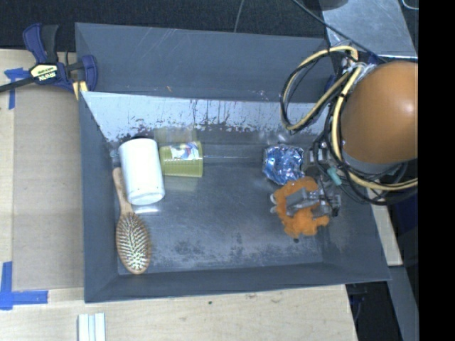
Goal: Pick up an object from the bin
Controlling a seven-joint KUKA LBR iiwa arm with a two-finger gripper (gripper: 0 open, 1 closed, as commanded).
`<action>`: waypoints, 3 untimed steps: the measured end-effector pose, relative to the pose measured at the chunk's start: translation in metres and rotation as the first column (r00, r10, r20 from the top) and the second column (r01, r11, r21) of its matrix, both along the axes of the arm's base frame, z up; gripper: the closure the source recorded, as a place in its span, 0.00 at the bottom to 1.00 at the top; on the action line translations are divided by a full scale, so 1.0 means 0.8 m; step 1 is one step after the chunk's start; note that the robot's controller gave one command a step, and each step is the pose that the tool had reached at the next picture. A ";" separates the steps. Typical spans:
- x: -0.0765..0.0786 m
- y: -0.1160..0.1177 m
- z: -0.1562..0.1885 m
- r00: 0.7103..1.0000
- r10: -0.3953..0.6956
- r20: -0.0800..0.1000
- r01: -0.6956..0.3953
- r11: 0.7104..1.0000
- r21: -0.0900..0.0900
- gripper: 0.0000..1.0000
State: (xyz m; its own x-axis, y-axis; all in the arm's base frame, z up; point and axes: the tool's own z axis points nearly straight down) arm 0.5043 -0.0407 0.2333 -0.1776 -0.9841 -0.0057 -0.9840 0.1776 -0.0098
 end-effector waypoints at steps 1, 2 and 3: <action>0.012 -0.030 -0.104 0.998 -0.064 -0.006 0.064 0.998 0.002 1.00; 0.027 -0.006 -0.115 0.999 -0.038 -0.003 0.038 0.999 0.005 1.00; 0.027 -0.007 -0.114 0.999 -0.040 -0.002 0.040 0.999 0.004 0.00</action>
Offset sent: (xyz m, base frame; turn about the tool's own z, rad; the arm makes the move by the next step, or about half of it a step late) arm 0.0103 -0.0226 -0.0783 0.0616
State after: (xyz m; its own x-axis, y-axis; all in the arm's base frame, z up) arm 0.5260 -0.0463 0.1423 -0.2167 -0.9762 -0.0095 -0.9762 0.2168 -0.0072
